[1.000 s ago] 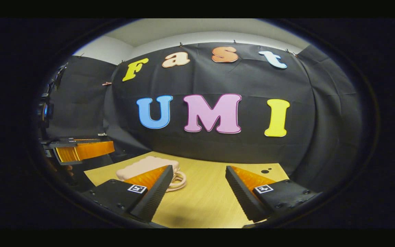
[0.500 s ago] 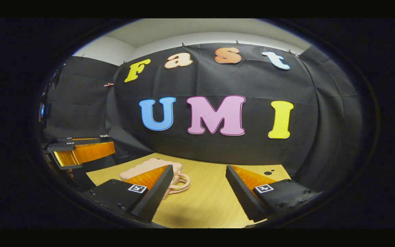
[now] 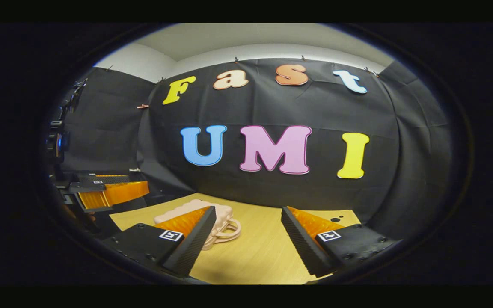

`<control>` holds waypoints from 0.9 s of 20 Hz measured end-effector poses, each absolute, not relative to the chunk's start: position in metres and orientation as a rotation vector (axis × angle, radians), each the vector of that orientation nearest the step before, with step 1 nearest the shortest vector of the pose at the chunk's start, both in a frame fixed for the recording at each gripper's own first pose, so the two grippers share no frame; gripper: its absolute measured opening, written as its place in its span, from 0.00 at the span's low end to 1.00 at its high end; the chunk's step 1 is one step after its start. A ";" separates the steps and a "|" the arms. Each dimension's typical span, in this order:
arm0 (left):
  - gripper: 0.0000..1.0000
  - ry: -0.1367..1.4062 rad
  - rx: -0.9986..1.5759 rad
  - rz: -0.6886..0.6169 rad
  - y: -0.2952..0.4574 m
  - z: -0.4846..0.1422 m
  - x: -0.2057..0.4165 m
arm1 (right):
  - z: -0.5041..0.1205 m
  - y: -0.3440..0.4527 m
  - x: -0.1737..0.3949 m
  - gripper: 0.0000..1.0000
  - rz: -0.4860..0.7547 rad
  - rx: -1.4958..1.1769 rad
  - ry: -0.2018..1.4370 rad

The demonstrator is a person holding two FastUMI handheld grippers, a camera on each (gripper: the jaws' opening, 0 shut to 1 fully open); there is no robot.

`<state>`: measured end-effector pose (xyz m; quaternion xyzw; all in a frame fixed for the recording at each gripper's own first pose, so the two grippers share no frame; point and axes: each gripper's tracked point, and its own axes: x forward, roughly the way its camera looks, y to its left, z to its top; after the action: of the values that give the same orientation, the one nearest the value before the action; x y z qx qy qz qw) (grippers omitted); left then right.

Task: First open the suitcase, pack the skin care products into it, and then close the suitcase.

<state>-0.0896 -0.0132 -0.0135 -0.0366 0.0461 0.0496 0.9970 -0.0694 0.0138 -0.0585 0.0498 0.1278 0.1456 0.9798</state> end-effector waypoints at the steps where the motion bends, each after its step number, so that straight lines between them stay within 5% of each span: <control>1: 0.96 0.094 -0.074 0.106 -0.011 -0.013 -0.091 | -0.059 0.014 -0.071 0.97 0.293 0.099 0.260; 18: 0.96 0.112 -0.085 0.201 0.009 -0.015 -0.106 | -0.065 0.028 -0.077 0.97 0.334 0.098 0.296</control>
<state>-0.1060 0.0094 -0.0151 -0.0424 0.0561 0.1004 0.9925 -0.0775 0.0279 -0.0651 0.0484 0.1468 0.1654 0.9740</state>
